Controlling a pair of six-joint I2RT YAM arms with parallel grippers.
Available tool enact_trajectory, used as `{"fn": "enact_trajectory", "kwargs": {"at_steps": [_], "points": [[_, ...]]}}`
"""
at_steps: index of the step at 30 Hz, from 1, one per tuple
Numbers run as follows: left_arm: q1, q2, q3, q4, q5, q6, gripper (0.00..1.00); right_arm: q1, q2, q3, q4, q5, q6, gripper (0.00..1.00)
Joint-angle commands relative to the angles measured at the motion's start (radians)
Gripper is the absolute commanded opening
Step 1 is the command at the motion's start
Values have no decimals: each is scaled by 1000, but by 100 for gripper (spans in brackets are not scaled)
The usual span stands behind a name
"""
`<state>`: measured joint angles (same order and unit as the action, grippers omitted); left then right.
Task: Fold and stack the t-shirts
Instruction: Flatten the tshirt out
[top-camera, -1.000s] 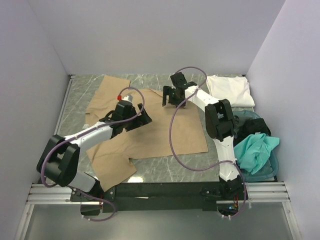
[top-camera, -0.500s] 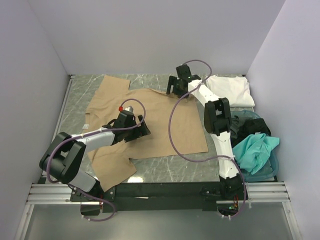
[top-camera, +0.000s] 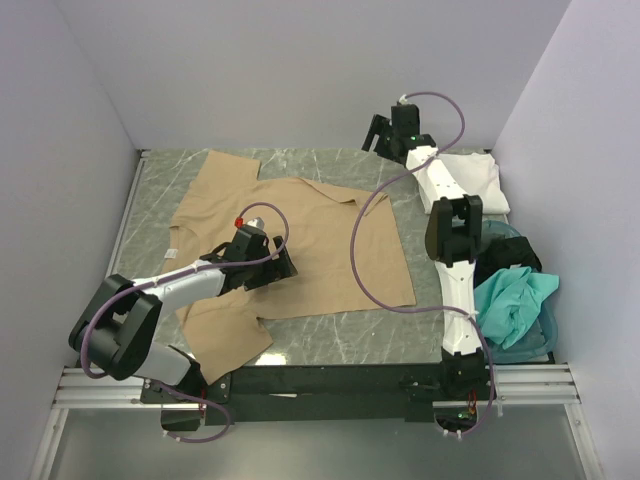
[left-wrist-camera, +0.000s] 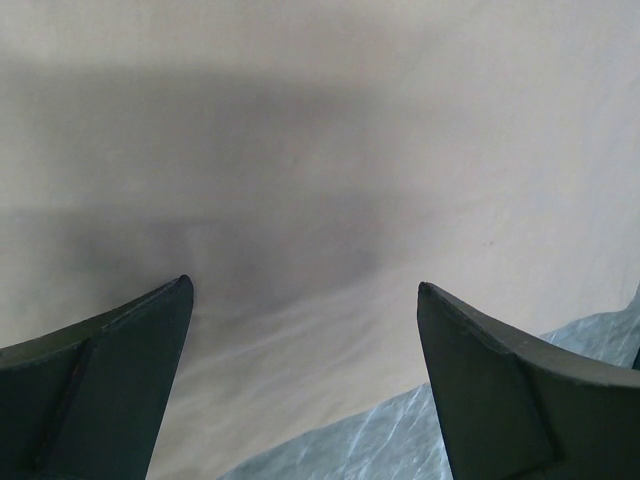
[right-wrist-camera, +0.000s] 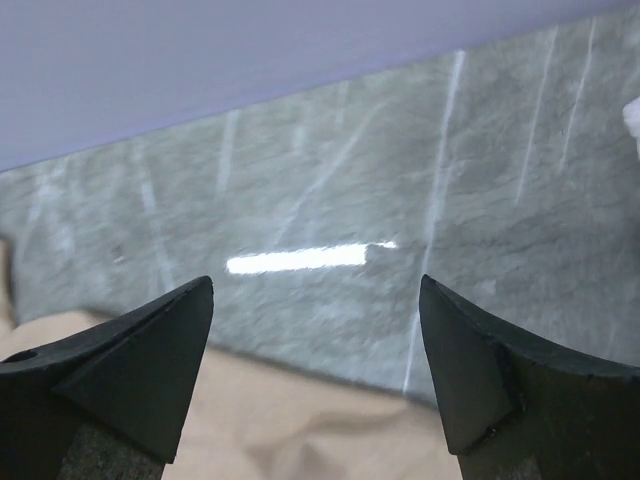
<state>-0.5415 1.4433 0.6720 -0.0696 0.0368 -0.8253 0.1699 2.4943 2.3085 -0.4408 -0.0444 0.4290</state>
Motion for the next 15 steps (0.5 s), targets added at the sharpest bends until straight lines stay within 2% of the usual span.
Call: {"fn": "enact_trajectory", "kwargs": {"at_steps": [1,5,8,11,14,15], "points": [[-6,-53,43,-75,-20,23,99,36,-215,-49,28,-3,-71,89],[-11,-60,47,-39,12,14,99,78,-368,-324,-3,2,-107,89],[-29,-17,93,-15,41,17,99,132,-402,-441,-39,26,-188,88],[-80,34,181,-39,12,32,99,175,-388,-465,-96,101,-321,85],[-130,68,233,-12,17,40,99,194,-345,-417,-189,144,-420,83],[-150,77,244,-1,23,44,99,197,-335,-410,-203,137,-487,79]]}}
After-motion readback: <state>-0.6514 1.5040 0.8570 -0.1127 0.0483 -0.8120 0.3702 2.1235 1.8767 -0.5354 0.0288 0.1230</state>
